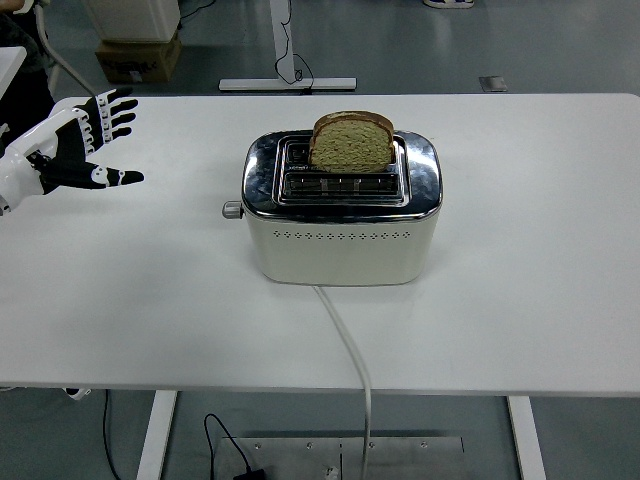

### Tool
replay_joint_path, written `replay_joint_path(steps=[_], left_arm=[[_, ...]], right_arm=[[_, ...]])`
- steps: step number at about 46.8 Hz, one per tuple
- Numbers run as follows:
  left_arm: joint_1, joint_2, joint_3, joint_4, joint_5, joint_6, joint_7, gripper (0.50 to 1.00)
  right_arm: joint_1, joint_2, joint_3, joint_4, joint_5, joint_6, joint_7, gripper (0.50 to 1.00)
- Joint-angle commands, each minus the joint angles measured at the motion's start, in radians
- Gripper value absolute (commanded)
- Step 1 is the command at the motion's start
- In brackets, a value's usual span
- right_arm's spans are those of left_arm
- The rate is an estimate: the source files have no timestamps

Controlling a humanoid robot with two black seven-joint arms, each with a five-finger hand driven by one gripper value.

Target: Press down toaster

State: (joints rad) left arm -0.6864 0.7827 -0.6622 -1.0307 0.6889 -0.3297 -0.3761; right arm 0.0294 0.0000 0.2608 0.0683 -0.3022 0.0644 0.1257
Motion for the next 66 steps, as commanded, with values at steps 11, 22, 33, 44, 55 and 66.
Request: replay_joint_path(steps=[11, 22, 33, 44, 55, 66], left_arm=[[0.057, 0.059, 0.004, -0.097, 0.129, -0.006, -0.007, 1.000], [0.080, 0.063, 0.004, -0.130, 0.267, -0.003, -0.010, 1.000], [0.088, 0.066, 0.004, -0.164, 0.365, 0.000, -0.010, 1.000], [0.088, 0.066, 0.004, -0.216, 0.449, 0.020, -0.010, 1.000], [0.088, 0.064, 0.006, -0.246, 0.498, 0.031, -0.010, 1.000], [0.088, 0.052, 0.007, -0.272, 0.535, 0.032, -0.007, 1.000]], right_arm=[[0.000, 0.000, 0.000, 0.001, 0.000, 0.000, 0.000, 0.998], [0.000, 0.000, 0.000, 0.001, 0.000, 0.000, 0.000, 0.998], [0.000, 0.000, 0.000, -0.001, 0.000, 0.000, 0.000, 0.998], [0.000, 0.000, 0.000, 0.001, 0.000, 0.000, 0.000, 0.998], [0.000, 0.000, 0.000, -0.001, 0.000, 0.000, 0.000, 0.998], [0.000, 0.000, 0.000, -0.001, 0.000, 0.000, 0.000, 0.998]])
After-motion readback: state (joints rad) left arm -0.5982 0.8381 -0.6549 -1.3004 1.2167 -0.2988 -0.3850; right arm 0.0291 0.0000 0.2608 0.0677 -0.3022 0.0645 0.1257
